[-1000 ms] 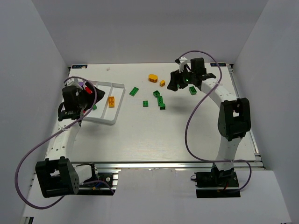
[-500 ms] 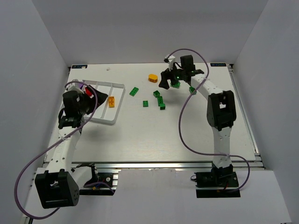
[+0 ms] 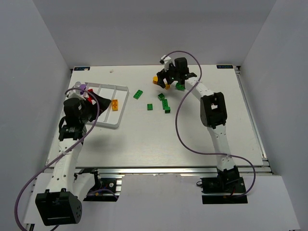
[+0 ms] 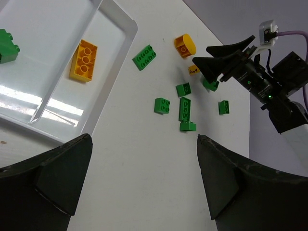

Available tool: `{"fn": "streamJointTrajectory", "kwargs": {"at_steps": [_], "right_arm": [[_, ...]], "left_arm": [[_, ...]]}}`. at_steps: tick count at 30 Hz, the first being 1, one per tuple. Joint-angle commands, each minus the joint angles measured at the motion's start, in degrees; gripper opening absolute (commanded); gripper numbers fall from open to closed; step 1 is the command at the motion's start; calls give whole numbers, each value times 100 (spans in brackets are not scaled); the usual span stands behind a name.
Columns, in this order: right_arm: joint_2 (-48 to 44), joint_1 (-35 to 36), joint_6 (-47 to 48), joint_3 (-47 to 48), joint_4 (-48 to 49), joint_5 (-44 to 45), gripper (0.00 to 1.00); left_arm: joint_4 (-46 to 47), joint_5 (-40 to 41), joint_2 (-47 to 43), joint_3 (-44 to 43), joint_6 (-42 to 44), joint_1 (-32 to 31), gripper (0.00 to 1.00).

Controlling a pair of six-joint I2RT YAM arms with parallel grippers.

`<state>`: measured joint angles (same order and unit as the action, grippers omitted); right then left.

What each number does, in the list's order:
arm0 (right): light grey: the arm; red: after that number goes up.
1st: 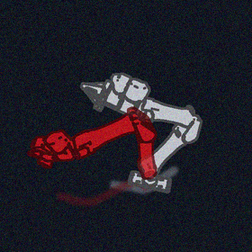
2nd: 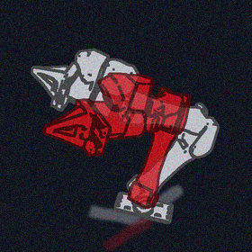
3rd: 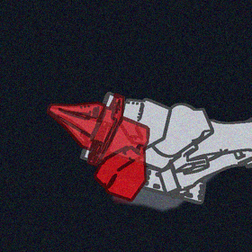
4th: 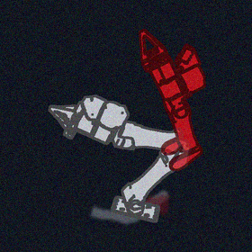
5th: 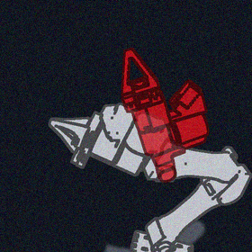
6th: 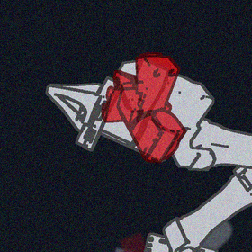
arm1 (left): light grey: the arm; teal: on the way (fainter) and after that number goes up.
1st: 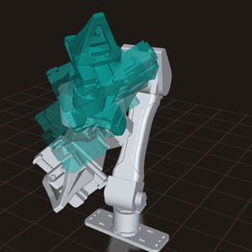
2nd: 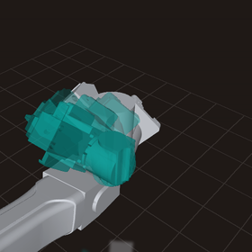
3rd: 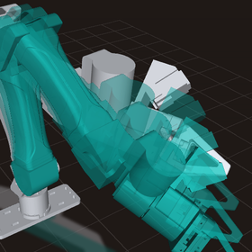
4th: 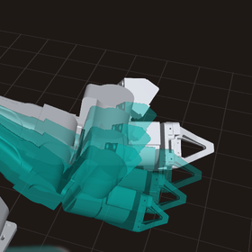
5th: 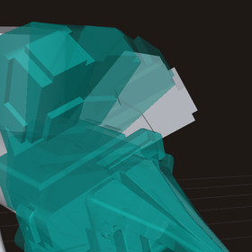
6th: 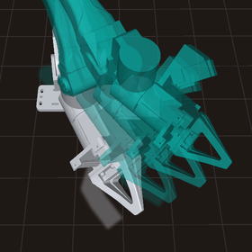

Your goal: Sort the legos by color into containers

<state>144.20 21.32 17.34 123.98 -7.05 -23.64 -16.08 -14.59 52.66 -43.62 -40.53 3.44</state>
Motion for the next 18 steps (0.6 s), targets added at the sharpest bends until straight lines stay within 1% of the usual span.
{"fn": "streamJointTrajectory", "kwargs": {"at_steps": [1, 3, 7, 10, 18], "right_arm": [[178, 74, -152, 398, 476, 412, 89], [301, 100, -152, 442, 634, 387, 89], [591, 171, -47, 776, 635, 360, 88], [697, 206, -29, 785, 906, 369, 86], [908, 232, -12, 768, 1056, 386, 79]], "left_arm": [[-133, 141, -247, 64, -130, -37, 98], [-106, 167, -344, 125, -217, -28, 98], [-80, 132, -450, 204, -367, -37, 98], [-132, 123, -503, 161, -420, -54, 98], [-396, 114, -591, -50, -490, -63, 98]]}}
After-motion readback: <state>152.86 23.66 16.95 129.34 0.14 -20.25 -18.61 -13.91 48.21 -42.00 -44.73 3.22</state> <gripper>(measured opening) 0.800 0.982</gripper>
